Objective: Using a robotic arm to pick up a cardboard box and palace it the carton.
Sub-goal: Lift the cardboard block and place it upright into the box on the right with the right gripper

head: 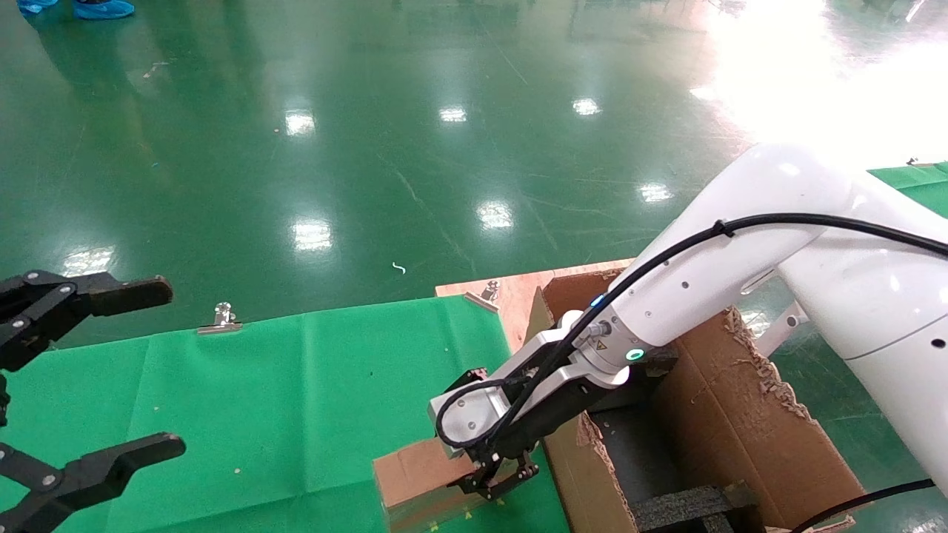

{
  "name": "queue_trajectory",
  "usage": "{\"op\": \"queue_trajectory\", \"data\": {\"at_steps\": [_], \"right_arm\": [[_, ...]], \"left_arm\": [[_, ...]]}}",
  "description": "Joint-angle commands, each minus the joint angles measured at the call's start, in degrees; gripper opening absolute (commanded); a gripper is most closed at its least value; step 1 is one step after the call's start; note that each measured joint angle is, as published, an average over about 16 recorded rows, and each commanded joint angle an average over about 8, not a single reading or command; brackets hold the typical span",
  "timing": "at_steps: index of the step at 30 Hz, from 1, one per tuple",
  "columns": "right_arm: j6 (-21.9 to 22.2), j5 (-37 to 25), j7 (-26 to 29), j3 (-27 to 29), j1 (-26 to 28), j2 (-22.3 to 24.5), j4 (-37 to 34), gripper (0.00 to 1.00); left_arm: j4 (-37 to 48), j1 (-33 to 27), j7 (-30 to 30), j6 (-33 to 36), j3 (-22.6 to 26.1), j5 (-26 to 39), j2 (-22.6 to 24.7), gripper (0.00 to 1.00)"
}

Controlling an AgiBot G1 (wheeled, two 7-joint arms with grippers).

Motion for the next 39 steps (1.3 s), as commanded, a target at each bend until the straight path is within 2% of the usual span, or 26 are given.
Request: {"op": "queue_trajectory", "data": {"at_steps": [1, 5, 10, 18, 22, 30, 39], "right_arm": [[0.13, 0.09, 0.11, 0.03, -0.10, 0.07, -0.05, 0.00], [-0.32, 2.05, 0.45, 0.60, 2.98, 0.50, -0.94, 0.00], [-1.24, 4.90, 0.30, -0.14, 9.56, 0.86, -2.52, 0.00], [-1.68, 10.16, -1.96, -5.21, 22.16, 0.91, -6.86, 0.00], [-1.64, 12.44, -3.85, -8.73, 26.81, 0.47, -9.20, 0.00], [-1.39, 16.36, -6.79, -15.04, 30.81, 0.75, -12.61, 0.00], [-1.59, 18.10, -10.37, -21.80, 35.12, 6.40, -13.70, 0.00]], "left_arm": [[0.00, 0.00, 0.00, 0.00, 0.00, 0.00, 0.00, 1.00], [0.00, 0.00, 0.00, 0.00, 0.00, 0.00, 0.00, 1.00], [0.00, 0.00, 0.00, 0.00, 0.00, 0.00, 0.00, 1.00], [0.00, 0.00, 0.00, 0.00, 0.00, 0.00, 0.00, 1.00], [0.00, 0.00, 0.00, 0.00, 0.01, 0.00, 0.00, 1.00], [0.00, 0.00, 0.00, 0.00, 0.01, 0.00, 0.00, 1.00], [0.00, 0.00, 0.01, 0.00, 0.01, -0.01, 0.00, 1.00]]}}
